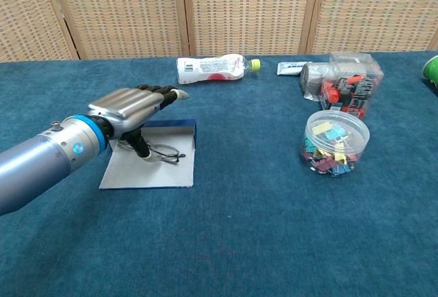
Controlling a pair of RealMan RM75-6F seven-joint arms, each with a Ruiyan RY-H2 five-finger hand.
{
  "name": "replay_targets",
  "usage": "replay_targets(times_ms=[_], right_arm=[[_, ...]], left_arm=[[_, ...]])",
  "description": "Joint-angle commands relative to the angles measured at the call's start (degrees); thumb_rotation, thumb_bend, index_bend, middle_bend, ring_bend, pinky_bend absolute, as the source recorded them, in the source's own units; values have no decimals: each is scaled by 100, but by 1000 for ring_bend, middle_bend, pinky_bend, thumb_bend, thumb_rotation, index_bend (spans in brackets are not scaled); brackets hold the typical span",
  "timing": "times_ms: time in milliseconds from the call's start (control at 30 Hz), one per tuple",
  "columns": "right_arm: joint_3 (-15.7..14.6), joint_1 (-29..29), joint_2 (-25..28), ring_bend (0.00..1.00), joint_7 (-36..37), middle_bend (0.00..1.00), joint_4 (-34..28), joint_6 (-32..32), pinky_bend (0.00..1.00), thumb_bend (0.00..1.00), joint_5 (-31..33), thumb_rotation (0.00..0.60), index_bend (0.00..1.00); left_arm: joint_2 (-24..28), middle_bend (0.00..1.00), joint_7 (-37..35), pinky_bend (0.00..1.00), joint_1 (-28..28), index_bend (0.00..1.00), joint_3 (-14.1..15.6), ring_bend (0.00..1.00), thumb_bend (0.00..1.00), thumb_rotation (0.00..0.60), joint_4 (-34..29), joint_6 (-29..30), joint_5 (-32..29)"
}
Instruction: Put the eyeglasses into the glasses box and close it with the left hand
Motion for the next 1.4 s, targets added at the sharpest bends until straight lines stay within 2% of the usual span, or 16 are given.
replay_targets(times_ms=[33,533,767,1000,1200,1233,1333,1400], right_arm=[[-1,3,4,0,12,0,-2,-6,0,0,0,600,0],[-6,24,24,0,87,0,6,-44,0,0,2,600,0],[-10,22,23,0,92,0,13,-34,0,0,-7,600,0],[-11,19,20,0,59,0,4,-27,0,0,-4,600,0],[-11,15,16,0,29,0,-6,-18,0,0,-2,600,0],[-10,15,16,0,21,0,-11,-14,0,0,-4,600,0],[-10,12,13,0,6,0,-15,-7,0,0,-1,600,0],[-10,7,12,0,-3,0,-14,1,0,0,-2,600,0]], left_arm=[[-110,0,67,0,-114,0,-100,0,221,600,152,-68,-107],[-359,0,-78,0,-430,0,-385,0,227,600,725,-41,-208],[-216,0,-121,0,-371,0,-337,0,228,600,600,-16,-248],[387,0,-368,0,-64,0,-61,0,242,600,-172,150,15],[977,0,-1033,0,408,6,447,0,248,600,-843,470,614],[1067,0,-1225,0,511,44,549,0,251,600,-928,551,746],[1218,0,-1615,0,700,253,769,0,261,600,-1017,698,1032],[1305,0,-1861,0,812,309,928,0,263,600,-1020,787,1238]])
